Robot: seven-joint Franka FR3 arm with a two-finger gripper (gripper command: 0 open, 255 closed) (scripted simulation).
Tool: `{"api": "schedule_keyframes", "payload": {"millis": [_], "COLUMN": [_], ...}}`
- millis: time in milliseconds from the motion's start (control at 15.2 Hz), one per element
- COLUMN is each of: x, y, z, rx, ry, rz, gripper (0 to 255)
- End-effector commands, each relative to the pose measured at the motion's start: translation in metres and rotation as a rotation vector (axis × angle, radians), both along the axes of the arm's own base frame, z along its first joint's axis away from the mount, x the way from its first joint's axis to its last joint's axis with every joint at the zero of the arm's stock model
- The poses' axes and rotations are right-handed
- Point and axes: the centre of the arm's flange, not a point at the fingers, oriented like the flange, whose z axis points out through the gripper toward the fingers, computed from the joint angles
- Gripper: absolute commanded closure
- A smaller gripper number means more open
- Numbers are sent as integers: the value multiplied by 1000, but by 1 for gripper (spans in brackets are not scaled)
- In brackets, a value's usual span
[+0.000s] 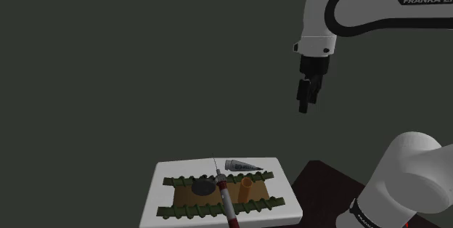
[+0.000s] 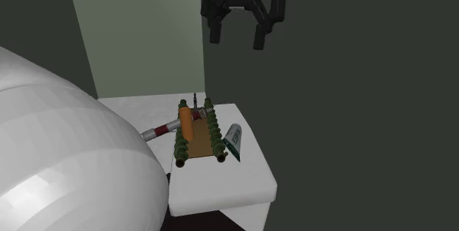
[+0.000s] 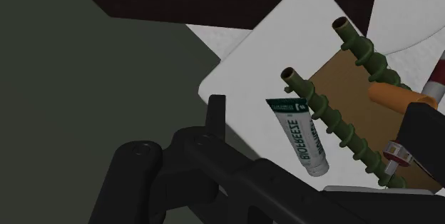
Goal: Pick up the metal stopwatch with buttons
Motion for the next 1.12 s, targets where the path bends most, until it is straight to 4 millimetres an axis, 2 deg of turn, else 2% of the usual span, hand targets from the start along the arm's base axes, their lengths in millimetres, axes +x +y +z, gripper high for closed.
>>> {"api": "schedule_keyframes", "payload": {"millis": [0, 528, 1056], "x": [0, 15, 44], "y": [0, 87, 170], "z": [0, -52, -103], "rx": [0, -6, -13], "ry": [0, -45, -91], "rz": [0, -135, -269], "gripper": [0, 0, 0]}}
